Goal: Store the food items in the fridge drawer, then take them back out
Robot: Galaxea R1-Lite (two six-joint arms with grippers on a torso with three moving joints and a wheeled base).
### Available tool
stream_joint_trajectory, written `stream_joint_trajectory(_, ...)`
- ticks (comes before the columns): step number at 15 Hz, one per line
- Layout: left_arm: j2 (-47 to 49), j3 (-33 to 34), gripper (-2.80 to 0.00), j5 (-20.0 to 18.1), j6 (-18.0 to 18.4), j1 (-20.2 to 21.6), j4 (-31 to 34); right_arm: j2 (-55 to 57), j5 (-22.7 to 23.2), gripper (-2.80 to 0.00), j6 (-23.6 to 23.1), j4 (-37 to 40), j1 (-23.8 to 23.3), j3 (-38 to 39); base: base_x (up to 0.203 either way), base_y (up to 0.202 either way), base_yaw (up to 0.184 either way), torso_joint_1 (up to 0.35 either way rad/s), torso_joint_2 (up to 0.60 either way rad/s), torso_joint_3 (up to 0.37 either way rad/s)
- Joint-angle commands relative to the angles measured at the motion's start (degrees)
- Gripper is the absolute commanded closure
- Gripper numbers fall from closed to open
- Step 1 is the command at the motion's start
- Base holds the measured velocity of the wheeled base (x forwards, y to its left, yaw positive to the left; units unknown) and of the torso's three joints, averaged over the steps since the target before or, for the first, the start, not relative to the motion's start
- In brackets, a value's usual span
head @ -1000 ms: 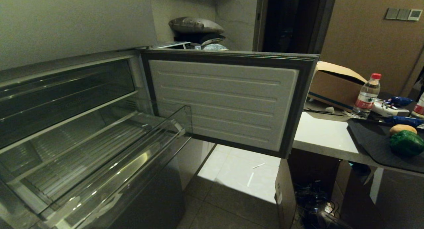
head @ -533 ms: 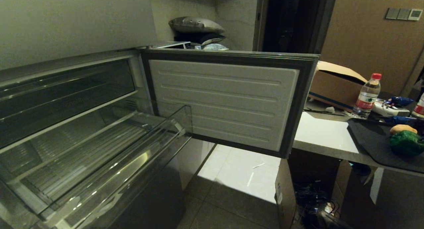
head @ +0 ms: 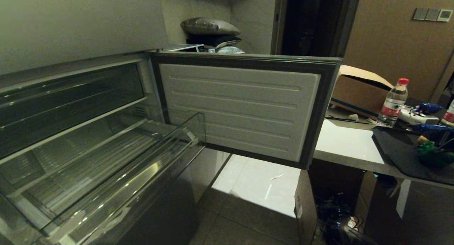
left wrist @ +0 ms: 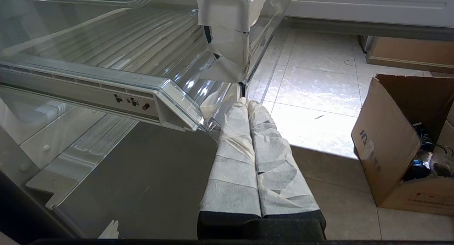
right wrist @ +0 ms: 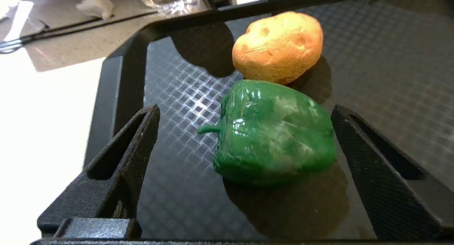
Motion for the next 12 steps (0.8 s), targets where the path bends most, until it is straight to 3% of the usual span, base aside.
stream_joint_trajectory(1,0.1,0.0,0.0,0.0,0.0,0.0,0.0,2.5,0.1,-2.8,0.0,-0.2,0.0,-1.1,0.0,0.0,0.0,0.0,0.0,0.0)
stream_joint_trajectory(12,0.1,0.0,0.0,0.0,0.0,0.0,0.0,5.6,0.1,-2.8,0.1,-0.2,-0.1,-2.1,0.0,0.0,0.0,0.0,0.0,0.0)
